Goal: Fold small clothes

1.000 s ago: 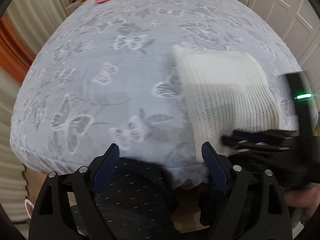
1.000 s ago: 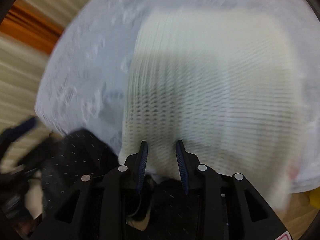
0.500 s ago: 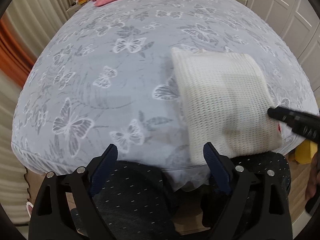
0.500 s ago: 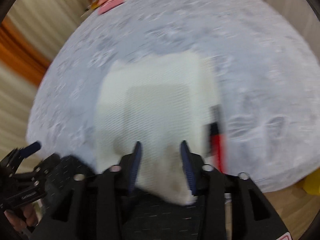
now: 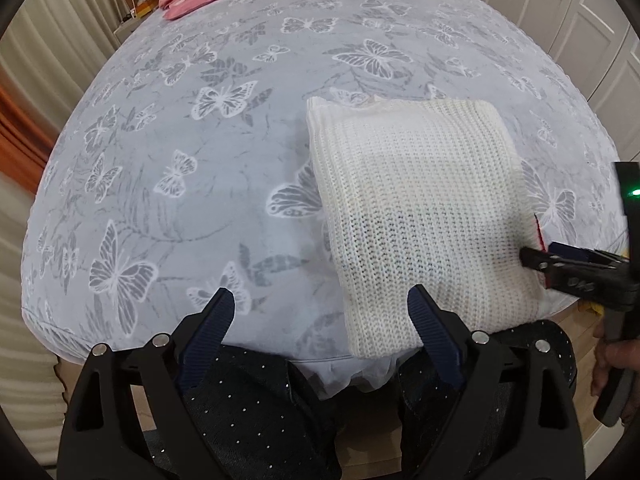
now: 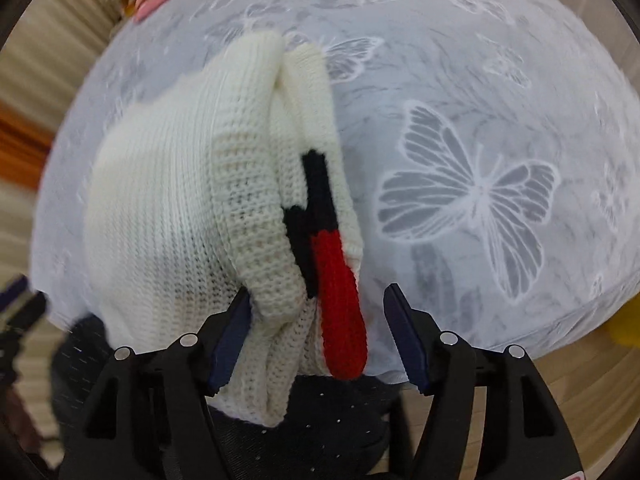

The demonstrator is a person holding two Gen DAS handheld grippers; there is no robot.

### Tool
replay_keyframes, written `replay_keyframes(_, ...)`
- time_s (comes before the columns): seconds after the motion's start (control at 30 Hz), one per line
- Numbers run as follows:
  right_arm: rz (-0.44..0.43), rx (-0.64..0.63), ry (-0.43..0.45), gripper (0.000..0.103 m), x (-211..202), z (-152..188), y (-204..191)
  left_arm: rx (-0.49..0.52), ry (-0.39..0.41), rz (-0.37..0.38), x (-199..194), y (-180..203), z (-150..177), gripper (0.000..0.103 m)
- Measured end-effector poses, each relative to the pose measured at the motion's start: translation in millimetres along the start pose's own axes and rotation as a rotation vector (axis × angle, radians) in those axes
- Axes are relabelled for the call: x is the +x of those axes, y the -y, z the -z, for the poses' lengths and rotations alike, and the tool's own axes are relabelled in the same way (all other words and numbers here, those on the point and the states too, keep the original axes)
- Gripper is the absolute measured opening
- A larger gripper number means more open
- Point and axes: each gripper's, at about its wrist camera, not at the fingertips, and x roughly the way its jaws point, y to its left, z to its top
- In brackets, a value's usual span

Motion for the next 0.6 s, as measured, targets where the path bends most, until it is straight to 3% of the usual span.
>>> replay_keyframes(0.17,-0.055,0.015,0.062,0.067,-25.2,-17.4,1.7,-0.067,-0.062,0.074,21.0,-2.5,-12.0,0.088)
replay_keyframes(0.33,-0.096,0.038,0.057,0.069,-19.6,-48.3,2.0,-0.075,-0.059,0.071,27.6,5.1,-24.9,0.089)
replay_keyframes(0.53,-0.157,0.032,0.039,0.069,-2.9,-61.5,-14.8,-0.058,-0.066,0.065,36.1,13.4,-35.7,0.089)
replay_keyframes(0.57,-0.169,0.019,0.038,0.066,-0.4,-60.8,-20.5,-0.056,-0.066,0.064,37.5,14.1,-36.4,0.089)
replay_keyframes(0.6,-0.182,0.003,0.033,0.047,2.3,-59.7,-25.4,-0.054,-0.069,0.063,39.0,14.6,-37.1,0.089)
